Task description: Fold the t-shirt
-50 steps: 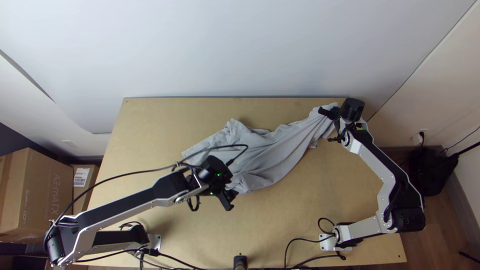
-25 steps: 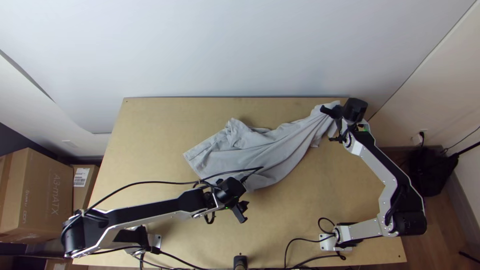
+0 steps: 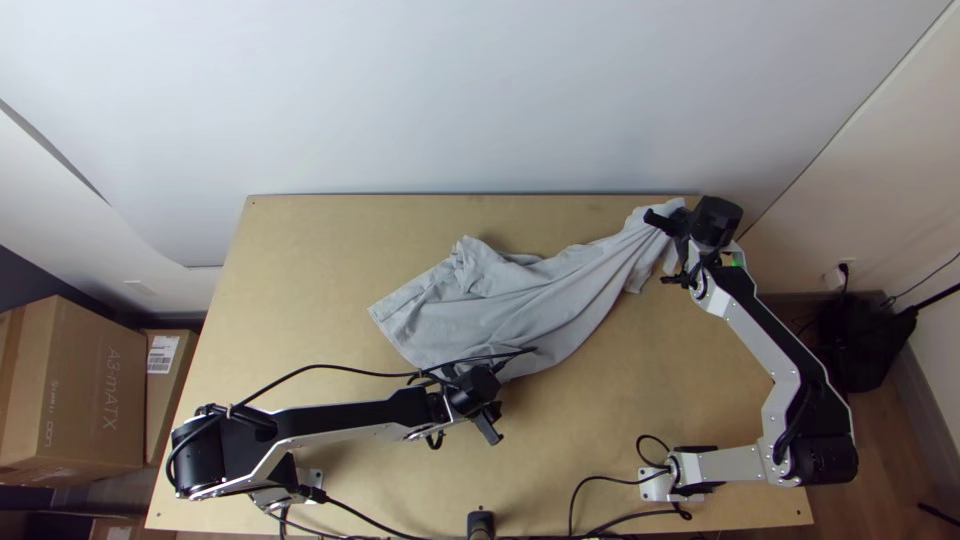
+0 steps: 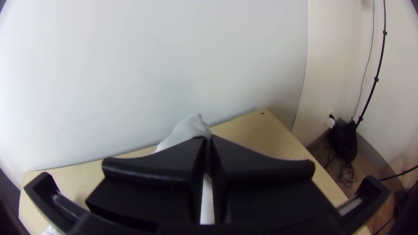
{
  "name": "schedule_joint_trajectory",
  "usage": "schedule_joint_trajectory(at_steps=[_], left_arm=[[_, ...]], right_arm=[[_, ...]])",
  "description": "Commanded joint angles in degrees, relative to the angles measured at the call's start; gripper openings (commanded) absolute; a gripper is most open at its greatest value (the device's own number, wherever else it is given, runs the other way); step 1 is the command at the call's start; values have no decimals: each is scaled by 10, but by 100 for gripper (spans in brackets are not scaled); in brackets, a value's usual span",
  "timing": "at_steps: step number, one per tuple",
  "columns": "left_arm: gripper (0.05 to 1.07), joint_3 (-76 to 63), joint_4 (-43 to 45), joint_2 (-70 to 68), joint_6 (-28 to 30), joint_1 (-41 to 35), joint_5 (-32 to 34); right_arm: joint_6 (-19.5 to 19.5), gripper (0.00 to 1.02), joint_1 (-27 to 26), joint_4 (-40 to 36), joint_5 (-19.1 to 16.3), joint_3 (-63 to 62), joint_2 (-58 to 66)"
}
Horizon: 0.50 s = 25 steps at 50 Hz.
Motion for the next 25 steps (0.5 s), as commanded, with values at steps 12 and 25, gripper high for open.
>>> schedule_joint_trajectory(at_steps=[12, 25], left_arm=[[67, 35, 14, 36, -27, 3, -22], [66, 56, 14, 53, -37, 6, -23]], right_arm=[[14, 2, 13, 16, 12, -6, -17], [15, 2, 17, 16, 12, -12, -20]])
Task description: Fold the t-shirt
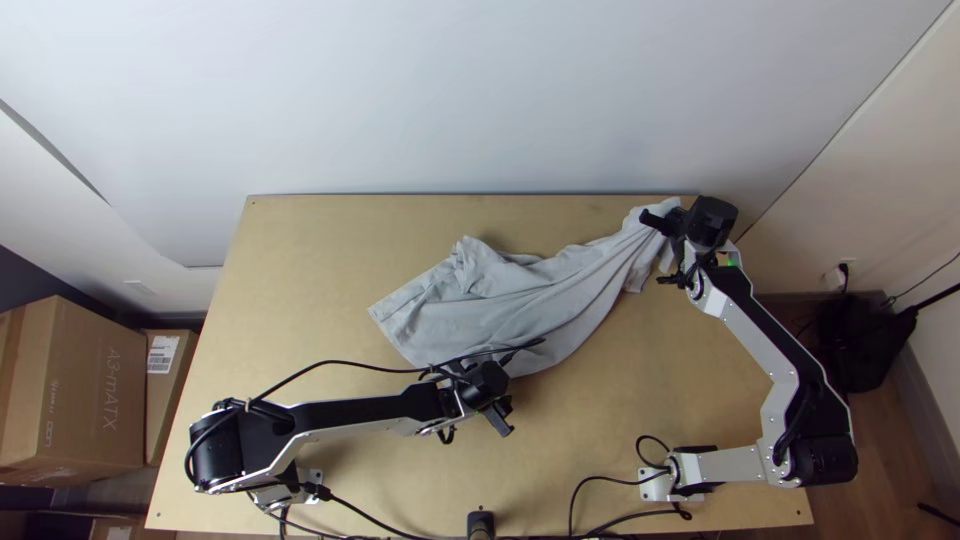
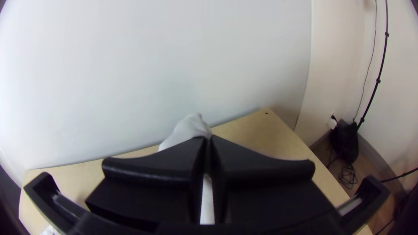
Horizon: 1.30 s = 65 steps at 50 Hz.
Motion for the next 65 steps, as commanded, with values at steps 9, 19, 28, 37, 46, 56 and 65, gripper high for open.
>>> schedule_joint_trajectory(at_steps=[9, 19, 28, 37, 46, 56, 65], left_arm=[[52, 26, 15, 24, -22, 8, -16], [27, 34, 21, 39, -27, 14, -26], [8, 33, 3, 21, -2, 23, -26], [8, 11, -38, -62, 22, 71, -11], [8, 5, -95, -157, 54, 147, 4], [8, 9, -116, -228, 109, 261, 8], [8, 47, -138, -261, 123, 361, 28]], right_arm=[[16, 2, 7, 15, 8, -24, -27], [18, 2, 13, 15, 8, -43, -42], [18, 2, 13, 15, 8, -43, -46], [17, 2, 4, 15, 8, -36, -40], [15, 2, -9, 1, 8, -27, -39], [15, 2, -20, -81, 7, 2, -58], [14, 2, -17, -218, -38, 55, -96]])
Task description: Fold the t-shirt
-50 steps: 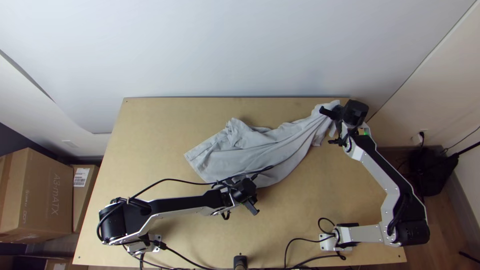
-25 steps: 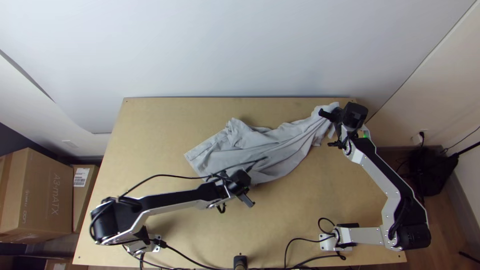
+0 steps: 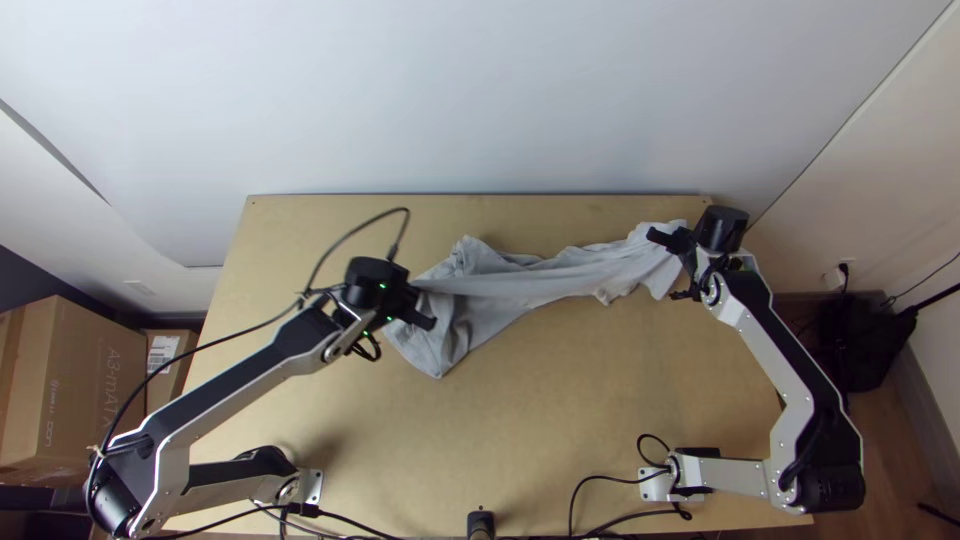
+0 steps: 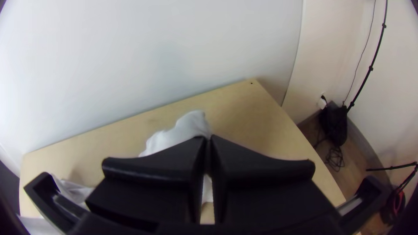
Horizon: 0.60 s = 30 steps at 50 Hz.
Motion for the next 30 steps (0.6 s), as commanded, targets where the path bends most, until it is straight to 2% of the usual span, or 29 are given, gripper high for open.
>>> schedule_joint_trajectory(at_steps=[1, 5, 11, 19, 25, 30], left_arm=[[8, 35, -13, -27, 18, 50, 13], [8, 63, -35, -33, 18, 86, 21], [8, 108, -69, -32, 18, 126, 22], [8, 182, -118, -22, 25, 169, 21], [8, 248, -141, -13, 25, 198, 20], [8, 310, -159, 0, 33, 209, 14]], right_arm=[[12, 2, 0, -64, -26, 61, -40], [10, 2, 0, -136, -61, 100, -47], [-33, 2, 5, -227, -83, 162, -44], [-65, 2, 6, -353, -134, 262, -11], [-68, 2, 6, -467, -172, 363, 39], [-70, 2, 17, -541, -181, 452, 81]])
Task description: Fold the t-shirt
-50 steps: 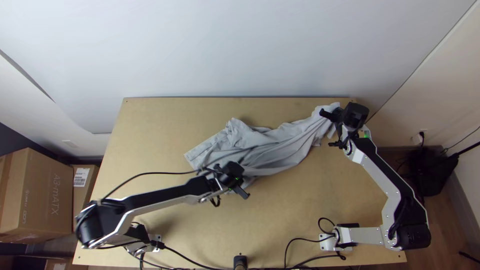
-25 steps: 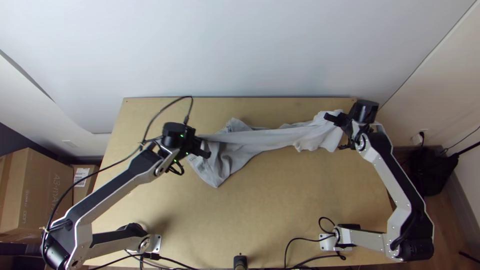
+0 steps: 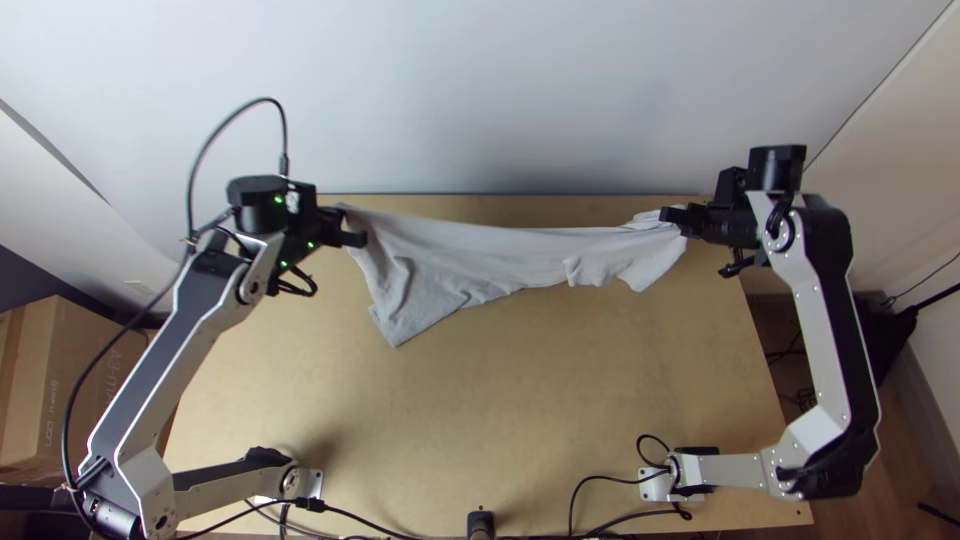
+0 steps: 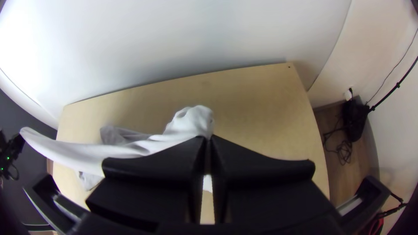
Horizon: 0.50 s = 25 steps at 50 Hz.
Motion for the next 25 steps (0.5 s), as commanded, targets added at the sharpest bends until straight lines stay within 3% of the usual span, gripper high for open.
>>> schedule_joint_trajectory(at_steps=[1, 7, 13, 25], left_arm=[[8, 83, -8, 13, 19, 19, -6], [8, 174, -18, 43, 37, 36, -13], [8, 267, -23, 77, 50, 49, -30], [8, 416, 24, 116, 91, 60, -79]], right_arm=[[-9, 2, 13, -62, -9, 94, 50], [-9, 2, 23, -122, -12, 216, 106], [-5, 2, 29, -119, -13, 320, 140], [-11, 2, 31, 87, -13, 339, 111]])
